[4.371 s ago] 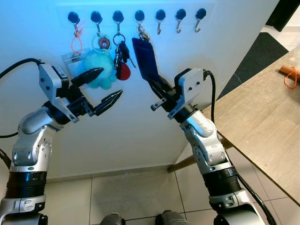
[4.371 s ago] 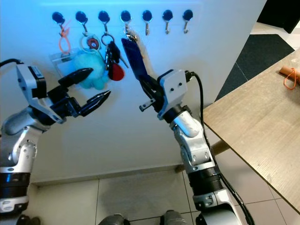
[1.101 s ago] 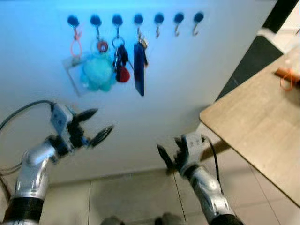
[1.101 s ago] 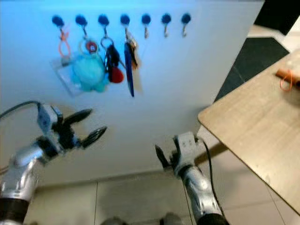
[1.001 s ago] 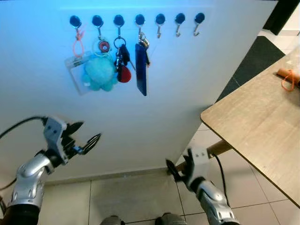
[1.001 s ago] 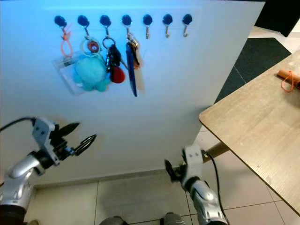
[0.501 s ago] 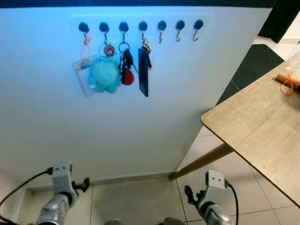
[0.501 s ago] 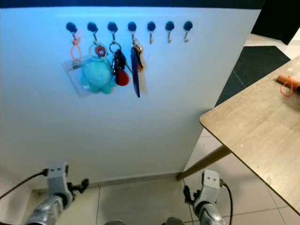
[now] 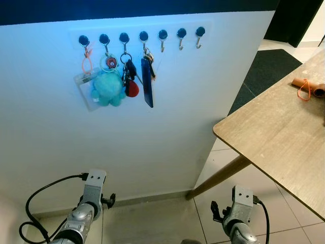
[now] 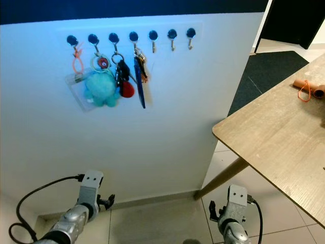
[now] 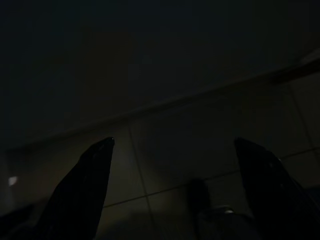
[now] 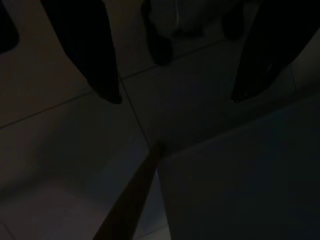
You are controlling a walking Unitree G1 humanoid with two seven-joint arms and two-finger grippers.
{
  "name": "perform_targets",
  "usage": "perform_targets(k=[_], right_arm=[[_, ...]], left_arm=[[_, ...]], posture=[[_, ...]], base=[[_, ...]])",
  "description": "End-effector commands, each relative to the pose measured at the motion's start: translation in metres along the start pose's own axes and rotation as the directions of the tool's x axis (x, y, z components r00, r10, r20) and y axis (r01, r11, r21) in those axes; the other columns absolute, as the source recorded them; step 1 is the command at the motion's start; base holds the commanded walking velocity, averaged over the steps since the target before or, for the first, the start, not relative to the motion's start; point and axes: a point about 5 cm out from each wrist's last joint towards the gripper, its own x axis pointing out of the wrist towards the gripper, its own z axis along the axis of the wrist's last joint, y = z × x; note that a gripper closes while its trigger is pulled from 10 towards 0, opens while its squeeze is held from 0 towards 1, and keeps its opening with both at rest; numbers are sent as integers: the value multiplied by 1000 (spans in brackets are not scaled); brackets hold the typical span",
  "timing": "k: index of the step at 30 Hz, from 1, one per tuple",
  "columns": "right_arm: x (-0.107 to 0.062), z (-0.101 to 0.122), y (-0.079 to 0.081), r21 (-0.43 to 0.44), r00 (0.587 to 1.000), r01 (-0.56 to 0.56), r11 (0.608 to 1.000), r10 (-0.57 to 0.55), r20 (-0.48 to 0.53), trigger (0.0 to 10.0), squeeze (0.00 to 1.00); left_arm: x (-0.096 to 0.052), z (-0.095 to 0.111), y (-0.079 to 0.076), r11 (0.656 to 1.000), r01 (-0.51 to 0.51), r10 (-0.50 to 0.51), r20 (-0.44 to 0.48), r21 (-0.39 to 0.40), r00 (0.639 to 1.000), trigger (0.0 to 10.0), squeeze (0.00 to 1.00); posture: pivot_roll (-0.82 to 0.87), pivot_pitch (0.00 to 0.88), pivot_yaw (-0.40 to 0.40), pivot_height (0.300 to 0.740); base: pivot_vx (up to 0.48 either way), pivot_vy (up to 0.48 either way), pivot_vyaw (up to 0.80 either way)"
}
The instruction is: Hang keys on a hook
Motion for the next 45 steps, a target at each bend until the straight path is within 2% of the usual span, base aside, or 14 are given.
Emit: perform_targets(k=[1, 6, 11, 14, 18, 21, 24, 29, 35, 40, 45], right_arm=[[-1, -7, 0, 8, 1000, 12, 1000, -12, -29, 10000, 0], [-2, -9, 2, -9, 999, 1, 1000, -1, -38, 10000, 0], [1, -4, 9, -119, 997, -68, 991, 63, -45, 10000, 0], [3, 1, 12, -166, 994, -103, 981, 96, -50, 10000, 0], [4, 2, 13, -191, 992, -119, 974, 111, -53, 10000, 0], [6, 6, 18, -266, 983, -183, 946, 170, -72, 10000, 0], [5, 5, 15, -245, 985, -167, 955, 154, -72, 10000, 0], [1, -6, 7, -175, 990, -122, 977, 108, -89, 10000, 0], [-6, -19, 1, -89, 994, -67, 994, 59, -91, 10000, 0], [-9, -27, 2, -91, 993, -70, 993, 61, -103, 10000, 0], [-10, -27, 0, -79, 993, -64, 995, 56, -99, 10000, 0]], left_arm=[[1, -6, -6, 999, -3, 5, -49, 34, 999, 10000, 0], [1, -9, -4, 999, -32, 33, -77, 12, 996, 10000, 0], [0, -14, -2, 999, -49, 50, -83, 15, 995, 10000, 0], [-1, -17, -5, 998, -58, 56, -76, -16, 996, 10000, 0], [-1, -18, -7, 998, -58, 56, -72, -32, 996, 10000, 0], [-3, -22, -10, 998, -63, 62, -51, -9, 997, 10000, 0], [-3, -22, -14, 999, -49, 49, -38, 4, 998, 10000, 0], [-2, -19, -17, 997, -13, 15, -22, 70, 1000, 10000, 0], [-3, -23, -19, 994, 16, -14, -26, 106, 1000, 10000, 0], [-4, -24, -15, 997, 1, 0, -20, 73, 1000, 10000, 0], [-4, -20, -12, 1000, -25, 25, 7, -2, 1000, 10000, 0]], posture=[[16, 26, 20, 740], [17, 23, 16, 740], [21, 26, -12, 740], [32, 32, -50, 740], [35, 36, -60, 740], [45, 53, -91, 740], [54, 67, -100, 740], [68, 94, -85, 740], [69, 113, -73, 740], [61, 131, -51, 740], [55, 133, -50, 740]], base=[[0, 0, 0], [0, 0, 0], [0, 0, 0], [0, 0, 0], [0, 0, 0], [0, 0, 0], [0, 0, 0], [0, 0, 0], [0, 0, -800], [0, 0, -800], [0, 0, -800]])
